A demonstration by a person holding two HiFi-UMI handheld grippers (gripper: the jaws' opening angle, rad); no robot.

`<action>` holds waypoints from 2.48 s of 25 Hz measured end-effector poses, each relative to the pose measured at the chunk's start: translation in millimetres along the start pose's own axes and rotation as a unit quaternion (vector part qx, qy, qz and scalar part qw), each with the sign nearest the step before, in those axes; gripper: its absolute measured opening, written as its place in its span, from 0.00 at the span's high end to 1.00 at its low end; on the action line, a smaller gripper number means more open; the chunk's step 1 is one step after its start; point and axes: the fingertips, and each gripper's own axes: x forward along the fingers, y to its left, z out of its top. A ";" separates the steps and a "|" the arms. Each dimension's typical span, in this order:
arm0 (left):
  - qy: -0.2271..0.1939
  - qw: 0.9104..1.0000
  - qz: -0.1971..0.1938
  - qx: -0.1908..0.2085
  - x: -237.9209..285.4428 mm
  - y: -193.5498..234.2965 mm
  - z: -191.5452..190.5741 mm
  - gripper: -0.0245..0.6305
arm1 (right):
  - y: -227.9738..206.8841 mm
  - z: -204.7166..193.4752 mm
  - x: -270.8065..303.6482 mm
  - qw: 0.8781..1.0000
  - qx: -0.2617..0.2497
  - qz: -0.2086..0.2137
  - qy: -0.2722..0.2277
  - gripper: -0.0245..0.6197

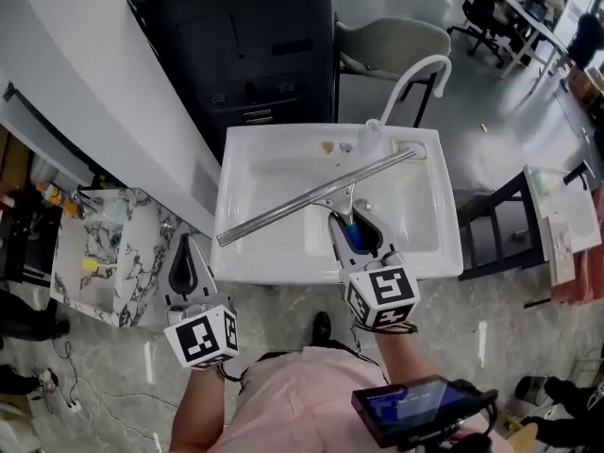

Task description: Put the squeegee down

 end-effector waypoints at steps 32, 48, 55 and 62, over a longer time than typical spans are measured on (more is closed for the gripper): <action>0.046 0.990 0.136 -0.005 10.2 69.3 -27.4 0.95 | 40.4 -37.7 108.2 0.974 -0.047 0.201 0.089 0.78; 0.095 0.987 0.129 0.004 15.9 78.8 -66.1 0.95 | 64.6 -129.3 112.1 0.946 -0.035 0.261 0.187 0.78; 0.111 0.985 0.129 0.007 17.7 86.5 -79.6 0.95 | 74.5 -166.8 112.8 0.930 -0.037 0.289 0.226 0.78; 0.123 0.983 0.133 0.006 21.5 94.0 -89.7 0.95 | 81.7 -190.3 117.9 0.915 -0.032 0.309 0.255 0.77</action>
